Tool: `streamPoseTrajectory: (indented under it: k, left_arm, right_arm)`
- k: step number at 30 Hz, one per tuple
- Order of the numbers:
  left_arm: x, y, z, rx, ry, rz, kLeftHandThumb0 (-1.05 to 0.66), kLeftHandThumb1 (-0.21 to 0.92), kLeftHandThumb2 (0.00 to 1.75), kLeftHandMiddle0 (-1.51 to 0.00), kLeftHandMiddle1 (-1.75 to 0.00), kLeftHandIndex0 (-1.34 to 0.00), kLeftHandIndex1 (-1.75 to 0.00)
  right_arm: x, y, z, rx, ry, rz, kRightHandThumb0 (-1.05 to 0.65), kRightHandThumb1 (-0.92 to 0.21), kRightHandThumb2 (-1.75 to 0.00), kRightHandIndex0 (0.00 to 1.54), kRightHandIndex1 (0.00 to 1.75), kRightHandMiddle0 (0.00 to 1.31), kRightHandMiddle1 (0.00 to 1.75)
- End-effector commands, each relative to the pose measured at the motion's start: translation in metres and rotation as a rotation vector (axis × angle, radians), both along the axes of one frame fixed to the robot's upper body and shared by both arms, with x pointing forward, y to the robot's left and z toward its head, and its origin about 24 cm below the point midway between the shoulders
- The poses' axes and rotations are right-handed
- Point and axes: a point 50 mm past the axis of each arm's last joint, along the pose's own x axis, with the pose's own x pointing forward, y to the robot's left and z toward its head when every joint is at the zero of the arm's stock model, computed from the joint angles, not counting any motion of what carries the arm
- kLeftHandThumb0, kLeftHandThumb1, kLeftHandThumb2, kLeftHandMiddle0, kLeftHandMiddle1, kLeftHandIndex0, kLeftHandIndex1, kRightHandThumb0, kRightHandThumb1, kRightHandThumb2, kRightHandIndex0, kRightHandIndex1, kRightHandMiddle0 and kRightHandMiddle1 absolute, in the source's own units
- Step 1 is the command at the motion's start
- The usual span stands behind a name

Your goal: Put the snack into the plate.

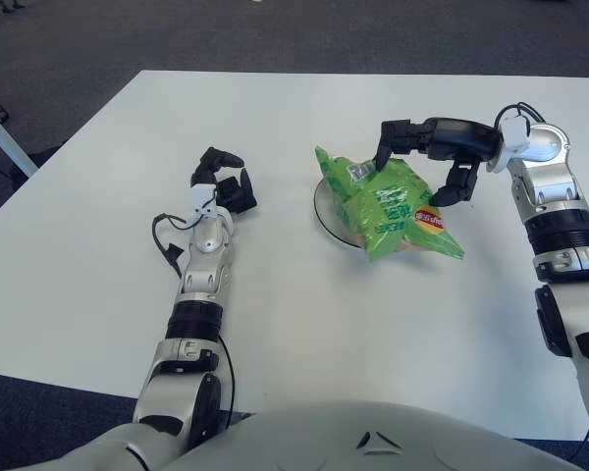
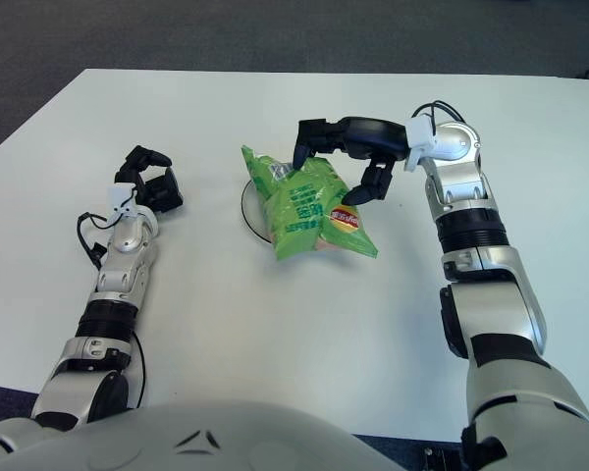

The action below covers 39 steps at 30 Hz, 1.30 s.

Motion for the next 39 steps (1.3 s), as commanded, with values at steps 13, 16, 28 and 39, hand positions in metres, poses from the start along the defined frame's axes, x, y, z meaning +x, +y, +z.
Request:
streamPoseTrajectory:
  k: [13,16,28,39]
  left_arm:
    - [-0.034,-0.007,-0.061,-0.041,0.236,0.007,-0.49,0.29,1.35,-1.29,-1.75,-0.63,-1.75]
    - [-0.034,-0.007,-0.061,-0.039,0.238,0.007,-0.49,0.29,1.35,-1.29,-1.75,-0.63,-1.75]
    - [-0.033,-0.007,-0.061,-0.037,0.245,0.012,-0.47,0.33,1.29,-1.28,-1.75,-0.6,-1.75]
    - [-0.034,-0.007,-0.06,-0.047,0.242,0.007,-0.48,0.32,1.31,-1.28,-1.75,-0.61,-1.75]
  right_arm:
    - [0.022,-0.029,0.033,0.061,0.208,-0.005,-1.04,-0.71,-0.51,0.0,0.27,0.0,0.56]
    - [0.026,-0.033,0.039,0.034,0.285,-0.032,-1.04,-0.74,-0.48,0.0,0.19,0.0,0.42]
    - [0.035,-0.051,0.037,0.064,0.502,-0.195,-1.05,-0.9,-0.36,0.0,0.09,0.0,0.2]
    - [0.031,-0.036,0.063,0.214,0.532,-0.221,-1.01,-0.92,-0.45,0.03,0.1,0.0,0.22]
